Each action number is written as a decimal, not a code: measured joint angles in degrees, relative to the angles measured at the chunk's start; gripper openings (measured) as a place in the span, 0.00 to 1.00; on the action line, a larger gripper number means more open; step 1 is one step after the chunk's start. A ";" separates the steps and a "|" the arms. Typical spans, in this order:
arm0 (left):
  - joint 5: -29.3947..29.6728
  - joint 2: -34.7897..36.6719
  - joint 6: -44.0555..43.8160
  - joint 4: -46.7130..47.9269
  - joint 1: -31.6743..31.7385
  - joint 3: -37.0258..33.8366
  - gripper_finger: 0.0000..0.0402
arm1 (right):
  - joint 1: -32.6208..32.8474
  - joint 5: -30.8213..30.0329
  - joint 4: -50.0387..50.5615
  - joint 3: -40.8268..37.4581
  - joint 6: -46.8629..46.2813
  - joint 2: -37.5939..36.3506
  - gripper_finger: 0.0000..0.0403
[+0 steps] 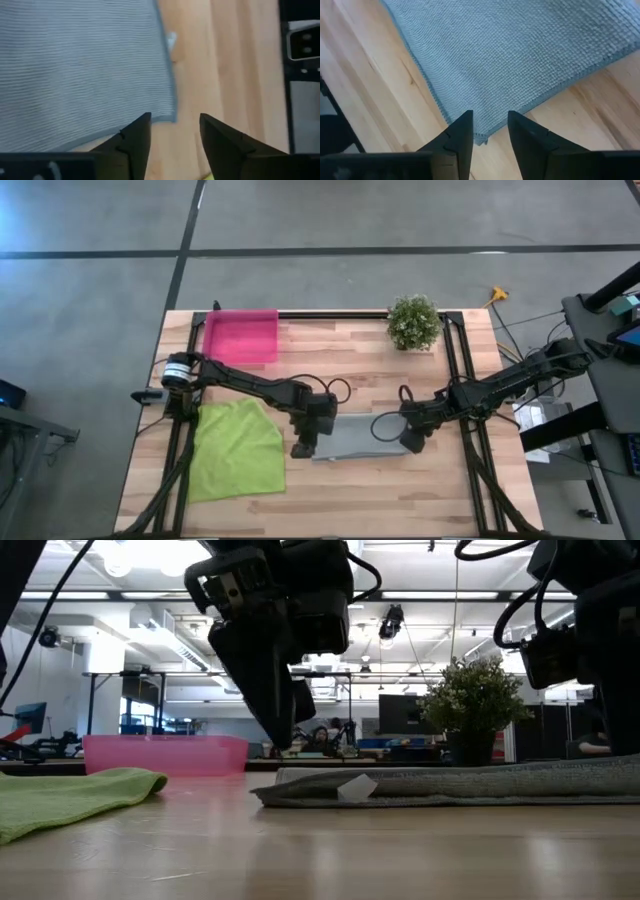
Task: Roll microfiber towels into tight, uniform cylinder then place into a basket
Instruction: Roll the blue microfiber cloth
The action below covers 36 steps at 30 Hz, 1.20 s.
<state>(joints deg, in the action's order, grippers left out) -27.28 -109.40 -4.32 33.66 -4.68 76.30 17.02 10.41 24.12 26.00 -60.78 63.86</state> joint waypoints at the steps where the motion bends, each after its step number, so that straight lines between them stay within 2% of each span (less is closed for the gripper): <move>1: 0.77 0.29 -0.01 0.13 0.27 0.06 0.39 | 0.00 -0.08 0.06 0.00 -0.89 0.00 0.29; 12: 13.41 7.68 -0.75 -0.29 3.80 1.10 0.39 | -0.04 -0.69 2.35 0.81 -7.19 -2.83 0.34; 19: 19.41 11.31 -1.09 -0.26 5.61 0.97 0.39 | -0.04 -6.91 3.26 1.49 -6.33 -9.69 0.40; 22: 21.82 11.39 0.27 -0.24 6.02 0.93 0.39 | -0.15 -8.89 7.65 1.53 -6.67 -11.43 0.41; 26: 21.82 11.42 0.15 -0.27 6.87 0.93 0.39 | 0.16 -8.23 13.72 1.50 -14.54 -12.78 0.41; 30: 21.73 11.96 0.20 -0.23 7.17 0.91 0.39 | 1.09 -7.12 13.12 1.46 -21.33 -13.31 0.39; 36: 21.61 12.16 0.46 -0.19 7.32 0.91 0.39 | 2.31 -6.75 12.66 1.38 -41.89 -11.89 0.38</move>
<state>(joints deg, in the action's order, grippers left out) -5.67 -97.24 -3.86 33.46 2.63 77.21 19.33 3.66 36.78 27.38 -102.67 51.96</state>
